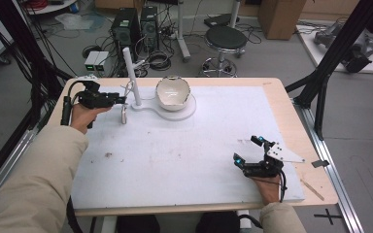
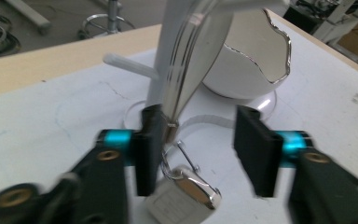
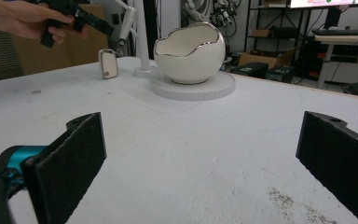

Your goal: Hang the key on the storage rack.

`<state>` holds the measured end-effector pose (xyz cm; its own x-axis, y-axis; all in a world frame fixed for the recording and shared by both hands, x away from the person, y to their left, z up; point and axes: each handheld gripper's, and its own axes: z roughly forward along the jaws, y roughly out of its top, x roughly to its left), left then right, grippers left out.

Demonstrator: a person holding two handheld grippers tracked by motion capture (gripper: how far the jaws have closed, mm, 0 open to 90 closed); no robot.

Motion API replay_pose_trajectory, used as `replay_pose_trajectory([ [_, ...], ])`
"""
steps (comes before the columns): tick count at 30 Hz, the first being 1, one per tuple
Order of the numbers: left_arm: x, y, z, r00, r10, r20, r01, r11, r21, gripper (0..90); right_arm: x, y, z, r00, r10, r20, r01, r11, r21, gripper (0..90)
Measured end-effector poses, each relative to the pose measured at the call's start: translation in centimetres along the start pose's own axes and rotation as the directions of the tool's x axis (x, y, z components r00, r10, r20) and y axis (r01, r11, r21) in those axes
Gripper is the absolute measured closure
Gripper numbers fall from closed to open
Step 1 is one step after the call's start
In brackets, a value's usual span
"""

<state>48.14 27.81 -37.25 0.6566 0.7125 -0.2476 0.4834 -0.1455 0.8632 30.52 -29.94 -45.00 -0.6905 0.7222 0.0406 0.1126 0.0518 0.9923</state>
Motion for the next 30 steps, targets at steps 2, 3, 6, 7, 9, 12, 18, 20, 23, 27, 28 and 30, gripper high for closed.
replay_pose_trajectory([
  [2,-0.5,-0.3,-0.8,0.9996,0.029,0.003,-0.029,0.9981,-0.055,28.9,0.0,0.0,0.0,1.0,-0.001,0.005,0.001,1.0,-0.004,0.5],
  [3,-0.9,-0.4,-1.2,0.9986,0.046,0.025,-0.044,0.9955,-0.084,24.2,0.0,0.0,0.0,0.9999,0.006,0.009,-0.006,1.0,-0.002,0.5],
  [6,-2.6,-0.7,-2.4,0.9938,0.107,0.031,-0.102,0.9866,-0.127,9.4,0.0,0.0,0.0,0.9999,0.007,0.014,-0.007,1.0,-0.004,0.5],
  [7,-3.0,-0.9,-3.0,0.9924,0.119,0.032,-0.113,0.9845,-0.134,1.7,0.0,0.0,-0.1,0.9998,0.007,0.019,-0.007,1.0,-0.008,0.5],
  [9,-3.9,-1.4,-4.2,0.9872,0.158,0.023,-0.152,0.9756,-0.159,1.7,0.0,-0.1,-0.1,0.9997,0.007,0.025,-0.007,1.0,-0.016,0.5],
  [12,-5.2,-2.5,-6.0,0.9805,0.195,0.027,-0.186,0.9637,-0.191,1.7,0.0,-0.1,-0.1,0.9997,0.01,0.023,-0.01,1.0,-0.016,0.5],
  [18,-7.5,-5.4,-8.6,0.9703,0.242,0.002,-0.235,0.9428,-0.237,1.7,0.1,-0.1,-0.1,0.9997,0.003,0.022,-0.003,1.0,-0.012,0.5],
  [20,-8.0,-6.4,-9.1,0.9689,0.247,-0.003,-0.241,0.9394,-0.244,1.7,0.2,-0.1,-0.1,0.9997,-0.004,0.023,0.004,1.0,-0.01,0.5],
  [23,-8.7,-7.7,-9.8,0.9644,0.265,-0.008,-0.257,0.9297,-0.264,1.7,0.1,-0.1,-0.1,0.9998,0.004,0.021,-0.003,1.0,-0.012,0.5],
  [27,-9.3,-9.6,-10.2,0.9632,0.268,-0.023,-0.263,0.921,-0.287,1.7,0.2,-0.1,-0.1,0.9998,-0.003,0.021,0.004,1.0,-0.01,0.5],
  [28,-9.3,-10.1,-10.3,0.9642,0.265,-0.018,-0.258,0.919,-0.298,1.7,0.2,-0.1,-0.1,0.9998,-0.003,0.021,0.003,1.0,-0.011,0.5],
  [30,-9.4,-11.0,-10.4,0.9681,0.25,-0.025,-0.245,0.9184,-0.311,1.7,0.1,-0.1,-0.1,0.9998,0.003,0.021,-0.002,1.0,-0.014,0.5],
])
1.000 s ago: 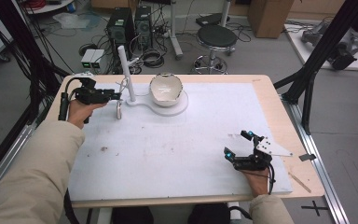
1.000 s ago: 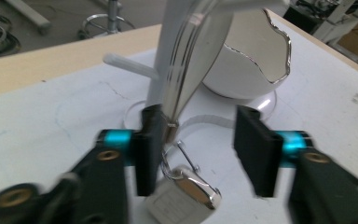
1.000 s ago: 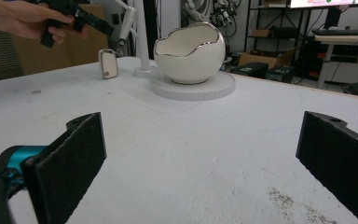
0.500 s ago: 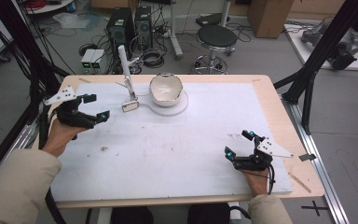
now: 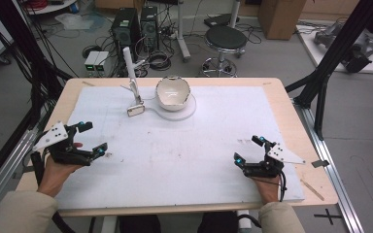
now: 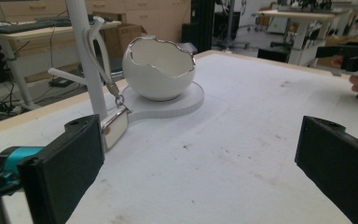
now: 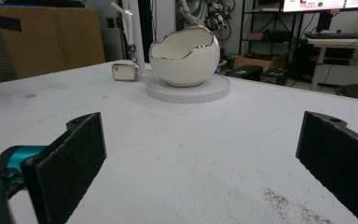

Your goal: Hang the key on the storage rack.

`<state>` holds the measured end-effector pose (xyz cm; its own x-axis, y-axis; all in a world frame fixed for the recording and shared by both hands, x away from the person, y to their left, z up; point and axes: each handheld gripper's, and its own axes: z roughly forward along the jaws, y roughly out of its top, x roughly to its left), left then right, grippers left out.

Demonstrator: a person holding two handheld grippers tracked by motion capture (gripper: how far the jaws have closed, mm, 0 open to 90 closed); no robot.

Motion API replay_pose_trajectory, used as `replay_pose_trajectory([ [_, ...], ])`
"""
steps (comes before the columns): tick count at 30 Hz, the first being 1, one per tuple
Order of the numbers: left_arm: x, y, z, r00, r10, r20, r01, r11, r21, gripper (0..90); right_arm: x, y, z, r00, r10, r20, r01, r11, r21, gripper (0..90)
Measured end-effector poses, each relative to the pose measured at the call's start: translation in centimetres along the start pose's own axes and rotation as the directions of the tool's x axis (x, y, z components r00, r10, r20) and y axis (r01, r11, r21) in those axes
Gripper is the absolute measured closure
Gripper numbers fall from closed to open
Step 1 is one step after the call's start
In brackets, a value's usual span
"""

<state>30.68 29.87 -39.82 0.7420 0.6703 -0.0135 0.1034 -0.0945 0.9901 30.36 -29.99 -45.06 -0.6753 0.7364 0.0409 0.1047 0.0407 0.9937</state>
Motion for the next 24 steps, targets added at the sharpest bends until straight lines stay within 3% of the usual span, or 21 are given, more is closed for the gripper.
replay_pose_trajectory([
  [7,-0.8,-2.8,-1.2,0.9993,-0.024,-0.03,0.022,0.9983,-0.053,1.7,0.1,0.0,0.0,1.0,0.002,0.0,-0.002,1.0,0.003,0.5],
  [10,-1.1,-3.7,-1.5,0.9993,-0.012,-0.035,0.009,0.9973,-0.073,1.7,0.1,0.0,0.0,1.0,-0.004,0.001,0.004,1.0,0.001,0.5],
  [13,-1.3,-4.3,-1.7,0.9989,-0.001,-0.046,-0.002,0.9968,-0.08,1.7,0.1,0.0,0.0,1.0,-0.007,0.001,0.007,1.0,-0.002,0.5],
  [24,-1.3,-5.6,-1.9,0.9963,-0.031,-0.08,0.022,0.9938,-0.109,1.7,0.1,0.0,0.0,1.0,0.002,0.003,-0.002,1.0,-0.002,0.5],
])
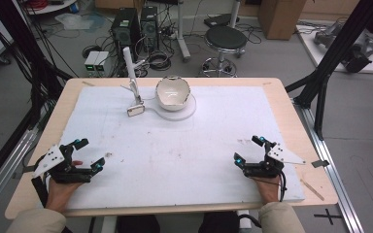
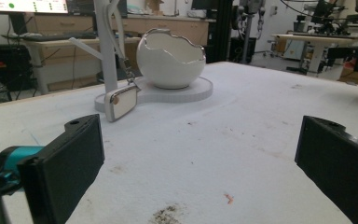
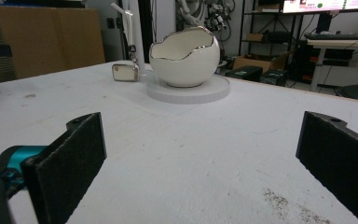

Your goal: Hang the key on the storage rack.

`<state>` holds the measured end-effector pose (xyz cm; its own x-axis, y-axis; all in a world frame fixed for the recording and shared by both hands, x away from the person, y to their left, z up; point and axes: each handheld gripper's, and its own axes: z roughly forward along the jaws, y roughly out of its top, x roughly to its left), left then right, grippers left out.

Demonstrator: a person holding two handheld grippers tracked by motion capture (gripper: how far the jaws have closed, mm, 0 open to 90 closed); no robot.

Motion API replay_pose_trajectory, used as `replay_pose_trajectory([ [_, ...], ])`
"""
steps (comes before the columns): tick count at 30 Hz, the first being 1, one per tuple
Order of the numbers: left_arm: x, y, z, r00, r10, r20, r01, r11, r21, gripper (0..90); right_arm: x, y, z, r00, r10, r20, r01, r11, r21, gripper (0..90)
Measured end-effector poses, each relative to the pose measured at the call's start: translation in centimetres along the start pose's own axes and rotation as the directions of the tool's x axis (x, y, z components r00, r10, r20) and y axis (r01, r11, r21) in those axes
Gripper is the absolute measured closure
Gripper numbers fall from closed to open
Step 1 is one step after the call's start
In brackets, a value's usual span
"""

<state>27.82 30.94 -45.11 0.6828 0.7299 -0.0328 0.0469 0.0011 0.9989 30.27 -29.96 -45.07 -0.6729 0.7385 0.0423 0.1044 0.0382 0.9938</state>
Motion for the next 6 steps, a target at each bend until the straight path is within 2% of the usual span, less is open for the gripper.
replay_pose_trajectory([
  [1,-0.05,-0.04,-0.03,1.0,-0.008,-0.004,0.008,0.9999,-0.009,1.7,-0.08,0.0,0.02,1.0,-0.008,0.0,0.008,1.0,-0.005,0.5],
  [6,-0.18,-0.07,-0.08,0.9998,0.009,-0.016,-0.01,0.9999,-0.011,1.7,0.01,-0.02,-0.04,0.9999,-0.01,0.003,0.01,1.0,-0.008,0.6],
])
